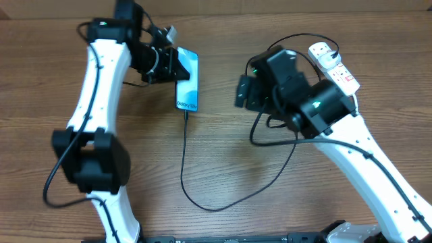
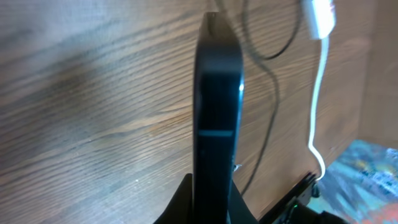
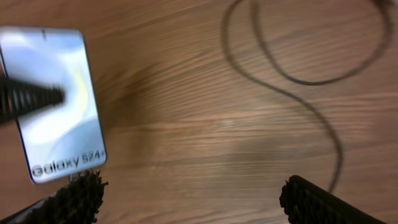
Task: Plug charger to phone and switch on socket
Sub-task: 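Open the right gripper and pull it back from the phone, then lower the plugged-in phone flat onto the table with the left gripper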
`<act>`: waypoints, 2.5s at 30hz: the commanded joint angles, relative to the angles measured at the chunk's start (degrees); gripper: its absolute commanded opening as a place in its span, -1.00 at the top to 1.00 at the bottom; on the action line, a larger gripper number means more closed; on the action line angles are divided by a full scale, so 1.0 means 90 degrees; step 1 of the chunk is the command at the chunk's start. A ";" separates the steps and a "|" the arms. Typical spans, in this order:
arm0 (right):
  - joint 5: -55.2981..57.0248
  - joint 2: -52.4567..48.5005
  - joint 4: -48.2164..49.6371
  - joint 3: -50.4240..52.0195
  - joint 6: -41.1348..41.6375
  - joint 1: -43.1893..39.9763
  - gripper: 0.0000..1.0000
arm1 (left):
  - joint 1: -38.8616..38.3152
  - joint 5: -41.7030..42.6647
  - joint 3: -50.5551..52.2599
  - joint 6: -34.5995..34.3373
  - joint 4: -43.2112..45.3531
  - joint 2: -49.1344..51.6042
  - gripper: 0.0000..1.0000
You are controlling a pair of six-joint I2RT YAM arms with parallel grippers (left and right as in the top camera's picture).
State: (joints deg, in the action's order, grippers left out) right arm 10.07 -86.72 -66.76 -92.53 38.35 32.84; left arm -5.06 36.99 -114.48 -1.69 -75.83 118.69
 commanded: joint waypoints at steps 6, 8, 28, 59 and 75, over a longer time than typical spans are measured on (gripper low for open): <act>0.0211 0.0085 -0.0306 -0.0090 0.0245 -0.0821 -0.86 | -0.0486 -0.0085 -0.0029 0.0316 0.0294 0.0986 0.91; 0.0209 0.0085 -0.0321 -0.0090 0.0245 -0.0918 -0.86 | -0.0573 -0.0090 -0.0029 0.0316 0.0406 0.1149 0.92; 0.0187 -0.0452 -0.0391 -0.0090 0.0410 -0.0986 -0.87 | -0.0733 -0.0911 0.0005 -0.0403 0.1292 0.1644 0.92; 0.0017 -0.0452 -0.0410 -0.0090 0.0410 -0.0986 -0.88 | -0.0741 -0.1530 0.0559 -0.0984 0.1685 0.1688 0.86; 0.0017 -0.0452 -0.0486 -0.0090 0.0410 -0.0986 -0.88 | -0.0738 -0.2062 0.0918 -0.1010 0.1960 0.1688 0.75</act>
State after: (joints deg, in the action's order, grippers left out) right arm 10.31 -90.91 -71.18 -92.53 41.76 24.36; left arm -11.53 23.86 -107.55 -10.44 -57.93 133.29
